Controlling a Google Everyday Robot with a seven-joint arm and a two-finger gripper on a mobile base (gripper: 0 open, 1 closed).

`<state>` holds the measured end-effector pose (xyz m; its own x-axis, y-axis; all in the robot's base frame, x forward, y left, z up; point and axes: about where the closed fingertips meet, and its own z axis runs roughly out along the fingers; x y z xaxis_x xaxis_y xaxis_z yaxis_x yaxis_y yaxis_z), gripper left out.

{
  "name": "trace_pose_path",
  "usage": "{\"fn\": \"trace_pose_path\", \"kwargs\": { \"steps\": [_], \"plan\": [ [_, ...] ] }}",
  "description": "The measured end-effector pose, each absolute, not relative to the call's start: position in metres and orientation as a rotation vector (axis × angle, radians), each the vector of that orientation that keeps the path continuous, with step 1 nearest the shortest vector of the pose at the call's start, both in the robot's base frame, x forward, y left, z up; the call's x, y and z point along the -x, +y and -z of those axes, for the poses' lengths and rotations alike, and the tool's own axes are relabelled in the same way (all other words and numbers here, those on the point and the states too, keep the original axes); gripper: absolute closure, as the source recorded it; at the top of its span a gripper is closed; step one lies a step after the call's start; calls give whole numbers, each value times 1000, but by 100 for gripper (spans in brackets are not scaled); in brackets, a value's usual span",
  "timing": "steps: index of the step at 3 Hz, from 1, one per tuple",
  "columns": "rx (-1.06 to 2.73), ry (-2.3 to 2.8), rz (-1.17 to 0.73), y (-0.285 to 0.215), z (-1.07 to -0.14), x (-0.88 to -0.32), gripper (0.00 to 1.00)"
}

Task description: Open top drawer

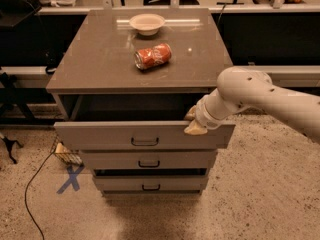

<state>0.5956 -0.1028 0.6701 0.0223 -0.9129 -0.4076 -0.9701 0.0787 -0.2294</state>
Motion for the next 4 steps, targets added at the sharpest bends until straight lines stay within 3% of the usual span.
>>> {"fn": "trace_pose_path", "kwargs": {
  "steps": [1,2,3,4],
  "plan": [
    [1838,1877,-154,-118,-686,-577,94],
    [1838,1877,-154,-118,-685,-577,100],
    [1838,1877,-154,-118,-685,-577,100],
    [1842,1875,-158,-116,-684,-576,74]
  ]
}}
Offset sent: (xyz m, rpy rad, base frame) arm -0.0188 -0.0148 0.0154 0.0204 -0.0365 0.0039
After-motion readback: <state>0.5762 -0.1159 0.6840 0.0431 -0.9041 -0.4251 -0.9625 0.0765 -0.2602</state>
